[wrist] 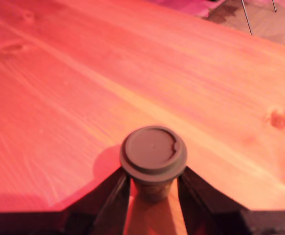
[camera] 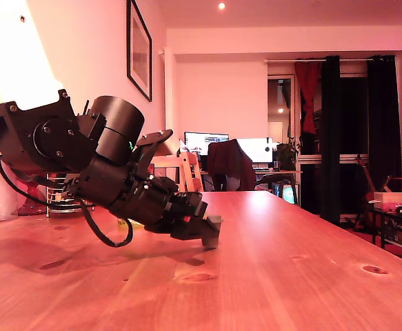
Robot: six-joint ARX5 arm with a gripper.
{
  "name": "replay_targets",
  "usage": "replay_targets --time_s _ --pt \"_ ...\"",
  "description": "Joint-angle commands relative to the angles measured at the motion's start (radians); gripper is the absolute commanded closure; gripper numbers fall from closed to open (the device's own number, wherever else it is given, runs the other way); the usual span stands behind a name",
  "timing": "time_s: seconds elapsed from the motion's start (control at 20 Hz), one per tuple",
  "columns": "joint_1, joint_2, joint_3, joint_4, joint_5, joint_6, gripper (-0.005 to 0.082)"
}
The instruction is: Pick the coffee capsule and then drop it inside the coffee cup in front of you
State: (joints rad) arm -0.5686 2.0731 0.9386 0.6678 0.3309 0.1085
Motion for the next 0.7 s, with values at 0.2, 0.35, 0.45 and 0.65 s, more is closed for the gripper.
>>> replay_targets --time_s 0.2,0.35,0.45,0.65 --pt "0.034 -0.026 0.001 -0.031 0.0 0.003 0.0558" --pt "0.063 -0.091 0.001 -0.074 0.0 0.003 0.0558" --pt "0.087 -0.13 0.001 -0.095 0.0 0.004 0.0558" --pt "0.143 -0.194 0.001 -0.138 -0.011 0.004 0.0558"
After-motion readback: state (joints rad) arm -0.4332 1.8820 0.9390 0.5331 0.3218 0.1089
